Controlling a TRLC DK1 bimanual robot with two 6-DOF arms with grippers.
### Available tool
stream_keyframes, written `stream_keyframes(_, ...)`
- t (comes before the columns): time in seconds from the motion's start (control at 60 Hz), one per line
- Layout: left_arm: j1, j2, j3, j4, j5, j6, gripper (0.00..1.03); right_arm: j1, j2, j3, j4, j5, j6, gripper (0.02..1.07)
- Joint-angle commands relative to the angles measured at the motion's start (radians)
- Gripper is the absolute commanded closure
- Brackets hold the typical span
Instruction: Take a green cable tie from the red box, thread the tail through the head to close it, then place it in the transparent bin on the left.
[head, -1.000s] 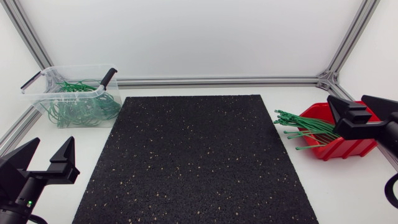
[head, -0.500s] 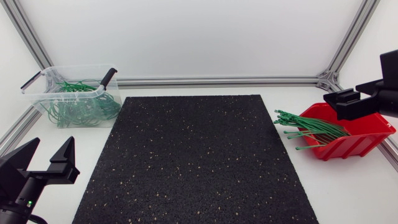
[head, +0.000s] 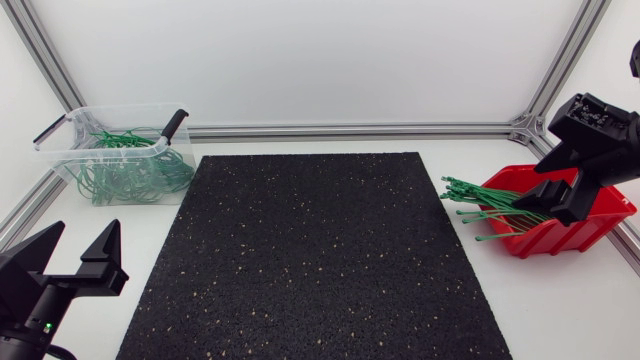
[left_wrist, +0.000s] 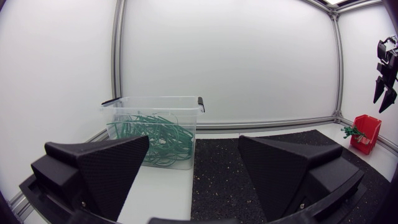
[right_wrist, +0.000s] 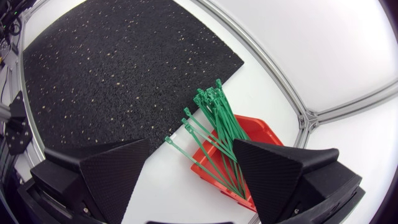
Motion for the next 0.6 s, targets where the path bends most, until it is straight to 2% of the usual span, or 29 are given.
stream_keyframes(0.0, -0.006, -0.004, -0.041, -0.018, 0.011, -0.014, 0.03, -0.027, 0.076, 0.078, -0.076, -0.012, -0.141, 0.10)
stream_keyframes(0.133, -0.006, -0.004, -0.041, -0.018, 0.012, -0.014, 0.03, -0.070, 0.197, 0.193, -0.227, -0.012, -0.317, 0.10)
stream_keyframes(0.2, -0.006, -0.004, -0.041, -0.018, 0.012, -0.014, 0.03, -0.081, 0.229, 0.213, -0.263, -0.012, -0.403, 0.10)
stream_keyframes(0.433, -0.006, -0.004, -0.041, -0.019, 0.014, -0.013, 0.03, -0.078, 0.260, 0.147, -0.255, 0.011, -0.618, 0.06)
stream_keyframes(0.583, -0.010, -0.002, -0.041, -0.019, 0.014, -0.013, 0.03, -0.072, 0.252, 0.059, -0.160, 0.011, -0.707, 0.06)
